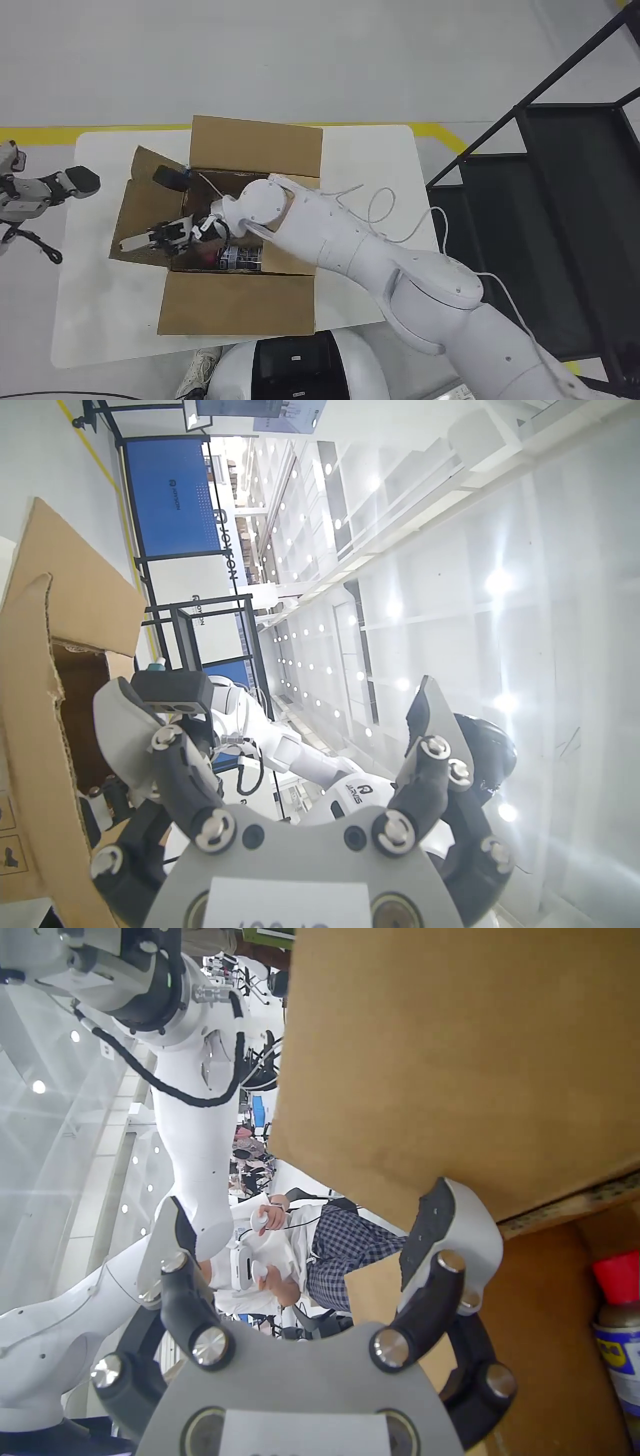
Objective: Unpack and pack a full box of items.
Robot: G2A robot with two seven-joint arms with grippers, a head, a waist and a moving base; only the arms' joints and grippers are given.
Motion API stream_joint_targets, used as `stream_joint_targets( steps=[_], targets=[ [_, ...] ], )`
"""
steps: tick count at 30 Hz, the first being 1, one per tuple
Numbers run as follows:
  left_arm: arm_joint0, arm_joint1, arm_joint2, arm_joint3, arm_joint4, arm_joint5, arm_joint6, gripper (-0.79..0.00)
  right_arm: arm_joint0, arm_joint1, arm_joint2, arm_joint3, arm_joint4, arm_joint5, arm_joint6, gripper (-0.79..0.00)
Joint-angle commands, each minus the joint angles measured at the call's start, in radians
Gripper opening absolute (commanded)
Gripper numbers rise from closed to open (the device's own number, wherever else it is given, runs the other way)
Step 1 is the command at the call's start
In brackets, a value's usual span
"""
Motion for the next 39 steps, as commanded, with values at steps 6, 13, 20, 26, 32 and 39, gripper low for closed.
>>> stream_joint_targets(
  steps=[6,13,20,26,32,39],
  targets=[
    [-0.03,-0.009,0.042,0.019,0.017,-0.011,-0.035,0.0,-0.03,0.053,0.067,-0.02,-0.045,-0.001,0.056,0.0],
    [-0.023,-0.012,0.027,0.011,0.001,-0.019,-0.048,0.0,-0.105,0.111,0.152,-0.154,-0.057,-0.015,0.09,0.0],
    [0.013,-0.012,-0.014,0.02,-0.024,-0.027,-0.047,0.0,-0.16,0.132,0.215,-0.262,-0.025,-0.069,0.109,0.0],
    [0.04,-0.012,-0.058,0.044,-0.039,-0.047,-0.034,0.0,-0.14,0.091,0.179,-0.257,-0.01,-0.087,0.079,0.0],
    [0.071,-0.01,-0.113,0.05,-0.065,-0.046,-0.052,0.0,-0.084,0.002,0.095,-0.116,-0.028,-0.106,-0.021,0.0],
    [0.086,-0.011,-0.122,0.038,-0.057,-0.017,-0.066,0.0,-0.034,-0.092,0.028,0.061,-0.098,-0.061,-0.119,0.0]
  ],
)
